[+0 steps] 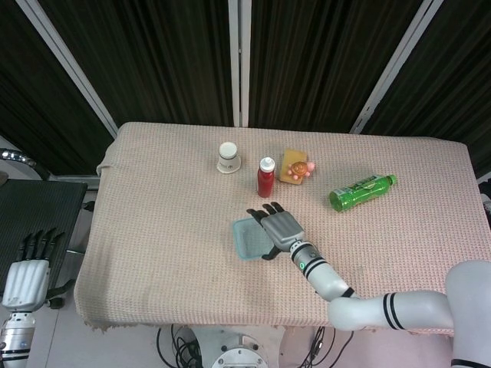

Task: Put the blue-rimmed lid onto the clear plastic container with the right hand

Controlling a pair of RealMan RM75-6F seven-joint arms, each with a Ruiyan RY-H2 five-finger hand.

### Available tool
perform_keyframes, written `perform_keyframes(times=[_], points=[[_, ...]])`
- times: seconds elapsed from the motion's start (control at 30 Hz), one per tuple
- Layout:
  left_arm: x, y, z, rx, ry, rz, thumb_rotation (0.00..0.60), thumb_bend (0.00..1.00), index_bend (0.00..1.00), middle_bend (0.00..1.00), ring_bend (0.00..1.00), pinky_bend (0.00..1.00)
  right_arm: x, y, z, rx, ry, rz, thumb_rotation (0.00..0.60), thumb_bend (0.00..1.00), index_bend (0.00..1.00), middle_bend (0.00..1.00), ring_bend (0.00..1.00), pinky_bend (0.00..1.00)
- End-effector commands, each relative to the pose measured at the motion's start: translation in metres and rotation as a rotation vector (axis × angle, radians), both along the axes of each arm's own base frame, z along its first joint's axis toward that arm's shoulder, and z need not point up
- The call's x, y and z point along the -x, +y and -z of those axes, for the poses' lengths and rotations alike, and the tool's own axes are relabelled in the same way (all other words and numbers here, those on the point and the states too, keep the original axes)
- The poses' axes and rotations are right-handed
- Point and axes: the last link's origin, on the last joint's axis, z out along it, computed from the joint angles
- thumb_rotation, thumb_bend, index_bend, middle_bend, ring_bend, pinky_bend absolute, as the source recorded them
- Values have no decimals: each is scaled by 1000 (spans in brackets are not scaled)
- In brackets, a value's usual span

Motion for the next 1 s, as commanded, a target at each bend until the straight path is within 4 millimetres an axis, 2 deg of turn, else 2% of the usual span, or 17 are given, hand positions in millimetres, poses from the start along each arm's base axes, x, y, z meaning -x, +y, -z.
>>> perform_keyframes(times=[0.03,0.4,1.0], points=[[1,1,0,0,-3,-1,600,58,128,47,0,0,3,1,-1,-1,-9,12,600,110,0,412,38,0],[1,5,2,6,-4,3,600,58,128,47,0,0,11,5,-7,-1,-36,19,600,111,0,415,39,0],[5,4,4,10,-11,-11,600,58,128,47,0,0,11,1,2,-7,-17,21,600,111,0,417,38,0]])
